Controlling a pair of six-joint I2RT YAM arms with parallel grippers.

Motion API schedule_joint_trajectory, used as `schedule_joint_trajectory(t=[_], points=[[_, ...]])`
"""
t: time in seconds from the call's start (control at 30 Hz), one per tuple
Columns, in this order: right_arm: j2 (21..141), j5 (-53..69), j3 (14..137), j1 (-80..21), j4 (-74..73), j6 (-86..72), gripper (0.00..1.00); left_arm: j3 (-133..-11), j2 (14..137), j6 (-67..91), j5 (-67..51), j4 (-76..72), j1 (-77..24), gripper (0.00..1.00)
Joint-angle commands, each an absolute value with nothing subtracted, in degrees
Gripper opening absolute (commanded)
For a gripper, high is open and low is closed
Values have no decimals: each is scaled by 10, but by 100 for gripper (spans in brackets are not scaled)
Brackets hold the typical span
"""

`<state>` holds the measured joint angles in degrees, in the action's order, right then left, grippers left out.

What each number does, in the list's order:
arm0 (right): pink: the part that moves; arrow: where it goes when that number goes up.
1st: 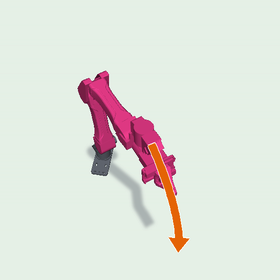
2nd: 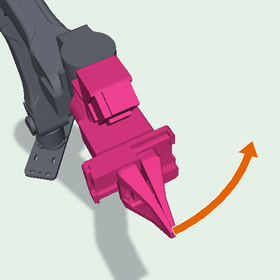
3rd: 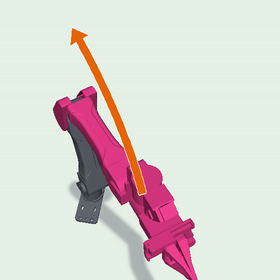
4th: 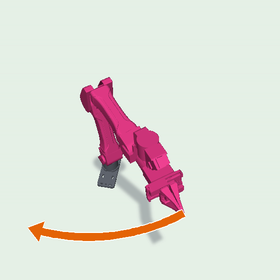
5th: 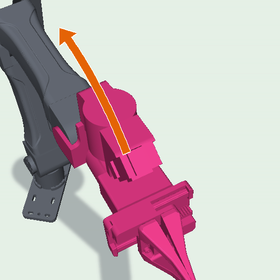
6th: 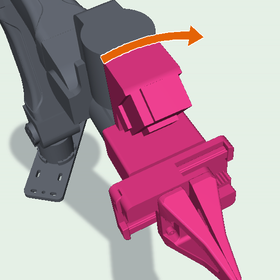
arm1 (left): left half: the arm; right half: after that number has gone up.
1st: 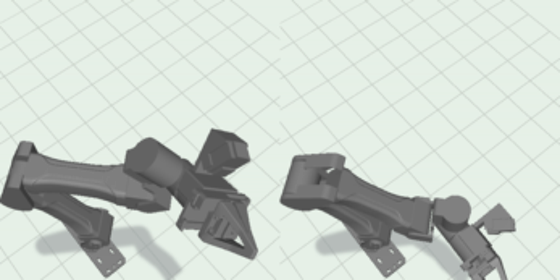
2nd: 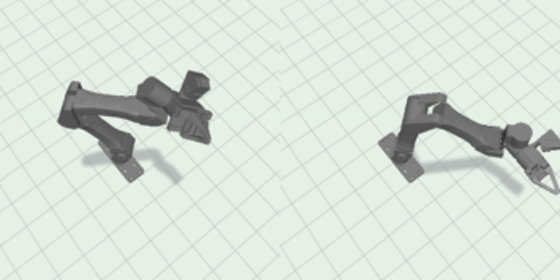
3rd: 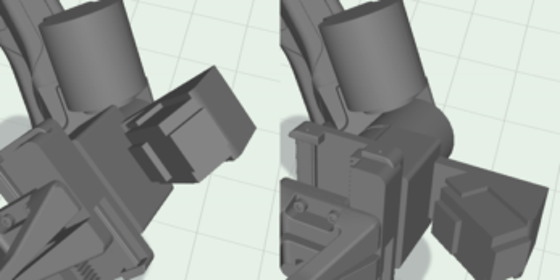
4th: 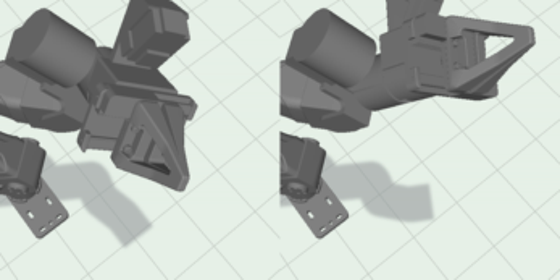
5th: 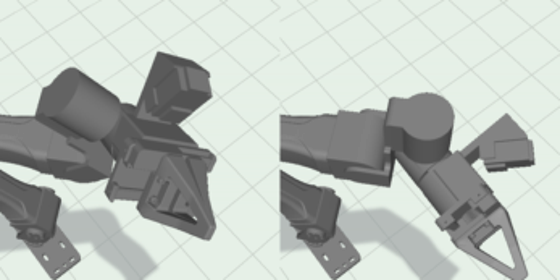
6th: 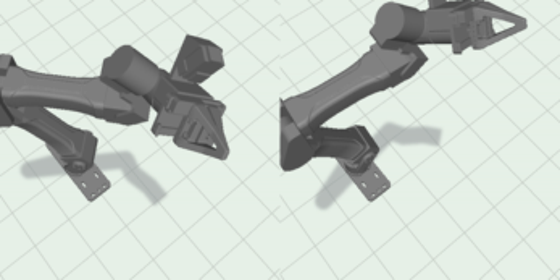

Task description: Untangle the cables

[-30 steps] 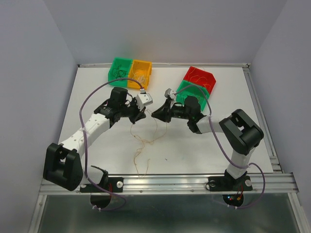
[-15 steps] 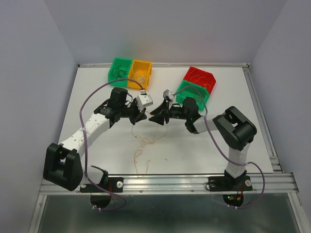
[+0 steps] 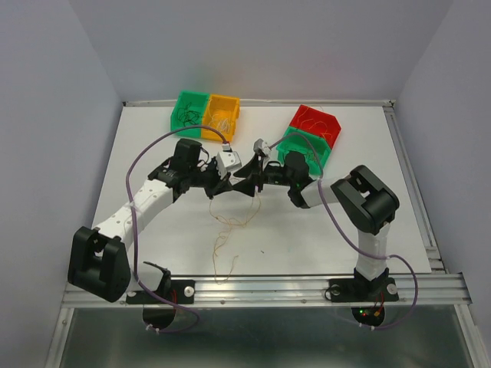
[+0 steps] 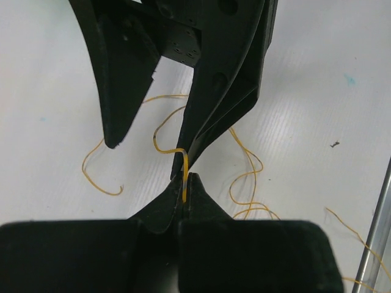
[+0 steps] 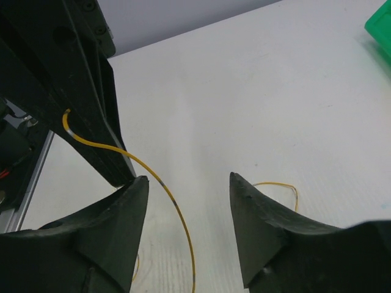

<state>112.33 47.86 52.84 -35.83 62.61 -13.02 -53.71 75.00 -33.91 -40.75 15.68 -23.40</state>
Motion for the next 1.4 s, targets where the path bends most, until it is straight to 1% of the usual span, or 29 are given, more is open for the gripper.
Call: schedule_joint_trajectory(t=[0.0, 0.07, 0.1, 0.13, 0.17, 0.27, 0.3, 0.33, 0.37, 0.4, 0.43, 0.47, 0.5, 0.57, 0.6, 0.67, 0.8, 0.93, 1.0, 1.07, 1.1, 1.17, 1.23, 1.27, 1.37], points=[[1117, 493, 539, -367, 667, -125, 61, -542, 733, -340, -412, 139, -233, 0], [1113, 489, 534, -367, 662, -120, 36, -541, 736, -338, -408, 136, -233, 0], [1109, 484, 532, -367, 658, -119, 18, -541, 737, -334, -399, 129, -233, 0], [1107, 483, 524, -367, 657, -119, 14, -540, 738, -328, -395, 126, -233, 0], [1106, 482, 520, -367, 657, -119, 13, -537, 740, -327, -391, 122, -233, 0], [1094, 451, 511, -367, 623, -113, 13, -534, 751, -316, -380, 102, -233, 0], [1089, 417, 512, -367, 570, -106, 19, -534, 757, -311, -374, 92, -233, 0], [1077, 397, 513, -367, 540, -99, 33, -536, 762, -309, -369, 87, -233, 0], [1071, 373, 509, -367, 514, -91, 54, -541, 779, -303, -360, 82, -233, 0], [1065, 327, 506, -367, 465, -86, 57, -544, 788, -301, -355, 75, -233, 0], [1053, 301, 502, -367, 445, -86, 62, -548, 810, -300, -353, 72, -233, 0], [1047, 249, 489, -367, 413, -88, 74, -559, 822, -298, -352, 69, -233, 0], [1042, 230, 483, -367, 397, -91, 78, -566, 836, -297, -351, 70, -233, 0], [1030, 184, 476, -373, 362, -100, 84, -580, 874, -293, -350, 69, -233, 0], [1029, 139, 481, -374, 325, -105, 87, -594, 886, -292, -349, 69, -233, 0], [1034, 106, 488, -381, 296, -118, 90, -609, 916, -290, -348, 69, -232, 0], [1050, 21, 510, -401, 232, -129, 92, -620, 941, -280, -342, 64, -233, 0], [1069, -36, 533, -421, 186, -142, 92, -621, 947, -269, -331, 55, -233, 0], [1076, -54, 537, -430, 178, -149, 88, -621, 947, -267, -328, 51, -233, 0], [1081, -66, 541, -437, 165, -153, 80, -621, 949, -263, -325, 48, -233, 0], [1082, -76, 542, -439, 155, -155, 70, -621, 950, -262, -321, 47, -233, 0], [1086, -92, 548, -453, 143, -158, 59, -621, 950, -257, -314, 43, -233, 0], [1088, -121, 551, -466, 121, -160, 54, -620, 951, -254, -309, 40, -233, 0], [1088, -126, 551, -475, 113, -161, 44, -618, 952, -250, -307, 38, -232, 0], [1085, -133, 546, -496, 110, -167, 34, -617, 951, -245, -307, 37, -231, 0]])
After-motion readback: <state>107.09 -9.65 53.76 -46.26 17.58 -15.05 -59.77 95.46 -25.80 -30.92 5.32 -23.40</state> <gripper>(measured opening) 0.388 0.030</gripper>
